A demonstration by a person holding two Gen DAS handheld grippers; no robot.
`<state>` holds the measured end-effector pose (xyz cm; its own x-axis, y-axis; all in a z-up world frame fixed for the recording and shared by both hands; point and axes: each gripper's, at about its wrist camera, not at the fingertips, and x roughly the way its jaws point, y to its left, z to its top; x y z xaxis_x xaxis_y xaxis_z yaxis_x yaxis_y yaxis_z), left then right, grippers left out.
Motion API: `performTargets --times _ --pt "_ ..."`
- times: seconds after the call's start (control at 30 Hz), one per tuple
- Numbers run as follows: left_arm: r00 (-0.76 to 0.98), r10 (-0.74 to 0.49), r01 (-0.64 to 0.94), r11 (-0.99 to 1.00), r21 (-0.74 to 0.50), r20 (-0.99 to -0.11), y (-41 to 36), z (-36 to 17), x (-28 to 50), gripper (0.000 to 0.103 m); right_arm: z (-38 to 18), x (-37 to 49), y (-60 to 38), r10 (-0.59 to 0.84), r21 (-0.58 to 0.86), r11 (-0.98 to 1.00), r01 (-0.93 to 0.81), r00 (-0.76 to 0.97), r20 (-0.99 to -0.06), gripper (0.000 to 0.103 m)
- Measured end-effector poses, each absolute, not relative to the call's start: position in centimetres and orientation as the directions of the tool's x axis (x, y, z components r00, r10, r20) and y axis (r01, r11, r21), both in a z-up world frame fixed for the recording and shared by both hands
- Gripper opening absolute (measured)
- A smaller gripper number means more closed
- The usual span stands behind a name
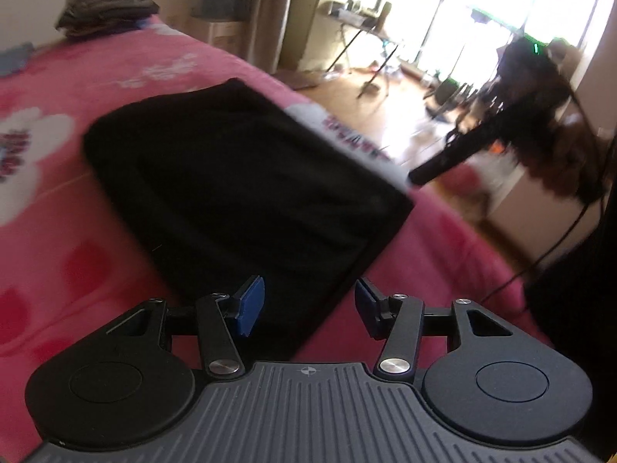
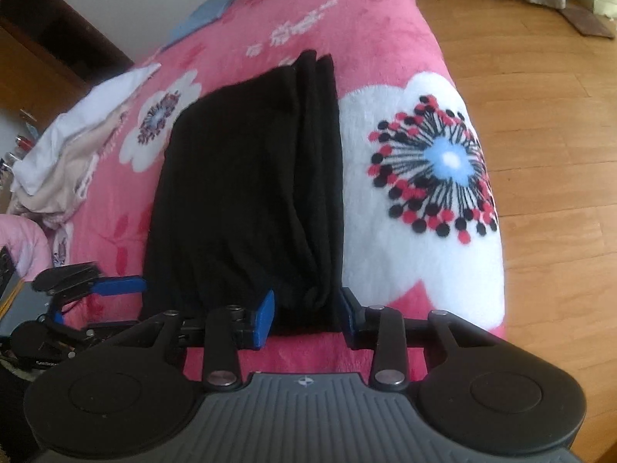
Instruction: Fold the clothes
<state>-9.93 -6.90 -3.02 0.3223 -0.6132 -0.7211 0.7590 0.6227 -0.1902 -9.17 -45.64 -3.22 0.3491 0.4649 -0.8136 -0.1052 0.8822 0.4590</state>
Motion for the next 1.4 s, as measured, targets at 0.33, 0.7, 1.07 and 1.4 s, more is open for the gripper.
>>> performTargets --times 0.33,0.7,1.07,1.4 --pt "0.436 -0.510 0.748 0.663 -0.016 -0.741 -6.4 -4.3 -11.6 0.047 -4.7 -9.7 -45.9 0.488 0.540 0.839 0.066 0.347 -0.801 0.037" --pt "0.458 -0.480 0.746 0.666 0.029 -0.748 -6.3 -5.0 -12.3 0.045 -6.2 -9.5 -46.0 0.489 0.577 0.802 0.156 0.384 -0.783 0.004" --pt "0.486 -0.472 0.757 0.648 0.085 -0.736 -6.6 -5.0 -13.3 0.029 -5.7 -10.8 -47.3 0.468 0.585 0.793 0.173 0.443 -0.765 0.003" --pt "0.534 -0.475 0.783 0.589 0.198 -0.699 -7.4 -5.4 -14.7 0.003 -6.0 -10.6 -48.2 0.499 0.640 0.739 0.209 0.469 -0.729 0.003"
